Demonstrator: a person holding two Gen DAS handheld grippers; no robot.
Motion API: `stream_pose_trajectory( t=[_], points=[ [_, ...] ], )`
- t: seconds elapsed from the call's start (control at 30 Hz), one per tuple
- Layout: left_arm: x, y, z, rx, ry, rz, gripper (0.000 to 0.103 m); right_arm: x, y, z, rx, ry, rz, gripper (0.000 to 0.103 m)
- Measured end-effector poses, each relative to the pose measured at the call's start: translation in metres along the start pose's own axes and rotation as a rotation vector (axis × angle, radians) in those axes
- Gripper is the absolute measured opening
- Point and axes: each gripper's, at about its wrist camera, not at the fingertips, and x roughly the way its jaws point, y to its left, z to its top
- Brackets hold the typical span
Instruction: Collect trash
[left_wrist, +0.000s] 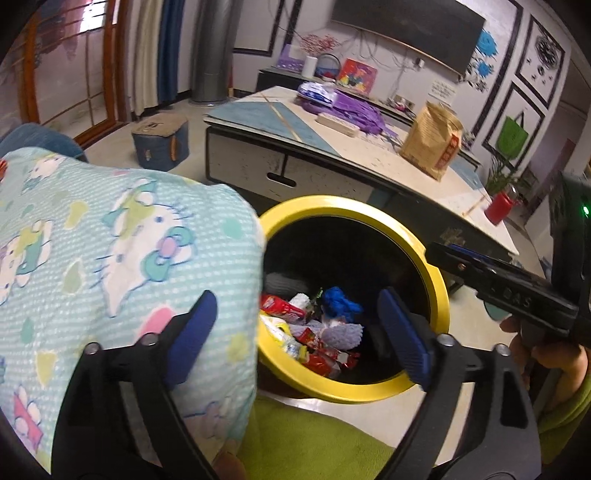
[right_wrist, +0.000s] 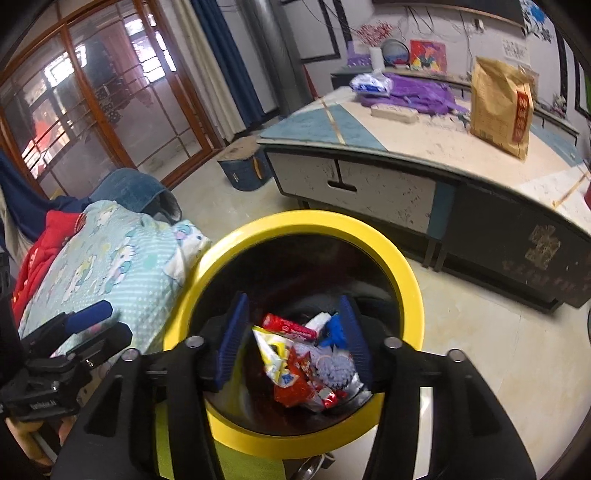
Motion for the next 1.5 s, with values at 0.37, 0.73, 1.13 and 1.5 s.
stream_pose_trajectory(
  t=[0.37,0.73,1.13,1.5],
  points=[
    [-0.073,0.057,-0.007,-0.14,-0.123,0.133,0.092,-0.03,0.069,-0.007,-0.144,-0.118,0.012,0.097],
    [-0.146,0.069,-0.034,-0.134,-0.267,0.245,0.092,-0.082,0.138,-0.043,-0.269,-0.254,0.108,0.097],
    [-0.194,0.056,-0.084,-0.091,-0.406,0.348,0.092,-0.137,0.156,-0.075,-0.333,-0.514,0.053,0.097],
    [-0.197,0.047,-0.101,-0.089,-0.471,0.353,0.092,-0.127,0.16,-0.089,-0.37,-0.51,0.071,0.097]
  ],
)
